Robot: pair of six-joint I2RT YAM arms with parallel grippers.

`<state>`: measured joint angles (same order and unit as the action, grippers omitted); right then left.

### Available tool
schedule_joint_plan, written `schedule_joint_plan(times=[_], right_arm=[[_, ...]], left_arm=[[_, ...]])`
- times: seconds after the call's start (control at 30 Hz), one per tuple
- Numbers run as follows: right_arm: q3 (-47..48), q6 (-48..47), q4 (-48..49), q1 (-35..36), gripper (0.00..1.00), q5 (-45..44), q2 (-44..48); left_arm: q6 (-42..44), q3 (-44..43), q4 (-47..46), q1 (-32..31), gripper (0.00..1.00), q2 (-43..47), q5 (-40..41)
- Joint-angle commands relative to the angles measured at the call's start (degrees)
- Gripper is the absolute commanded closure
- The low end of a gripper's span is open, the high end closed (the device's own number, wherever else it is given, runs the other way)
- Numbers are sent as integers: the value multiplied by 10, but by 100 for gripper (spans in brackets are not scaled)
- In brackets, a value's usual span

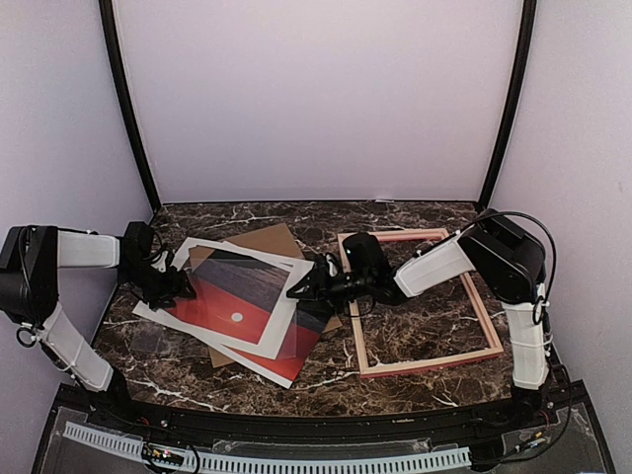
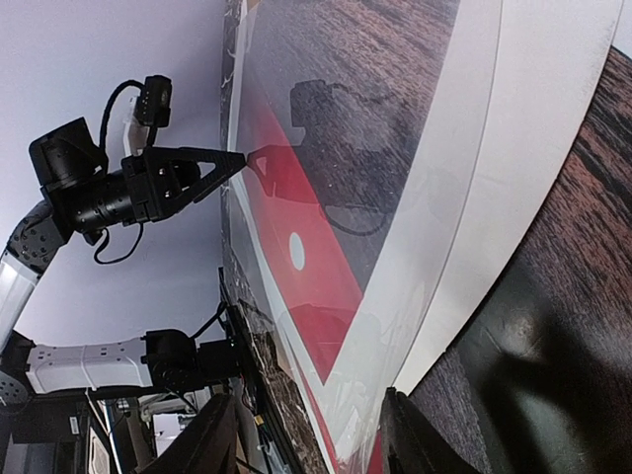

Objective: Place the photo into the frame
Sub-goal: Pick up the glass panel from the mat board.

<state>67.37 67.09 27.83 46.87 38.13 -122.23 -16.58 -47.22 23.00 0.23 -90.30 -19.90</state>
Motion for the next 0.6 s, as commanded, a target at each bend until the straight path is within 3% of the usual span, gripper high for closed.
schedule_joint_plan(times=[0.0,0.13,0.3,0.57], right_arm=[[20,-39,19,6,50,30,2],[37,-63,-3,6,49,50,-10],[57,-99,-116,4,45,3,-10],[45,-76,-156,3,44,-53,-3]], left_arm=[[-6,28,41,-17,28,-33,-6],[-7,28,40,-18,28,-35,-9],[-7,29,40,-22,28,-32,-7],[-15,35,39,-34,28,-30,-8]])
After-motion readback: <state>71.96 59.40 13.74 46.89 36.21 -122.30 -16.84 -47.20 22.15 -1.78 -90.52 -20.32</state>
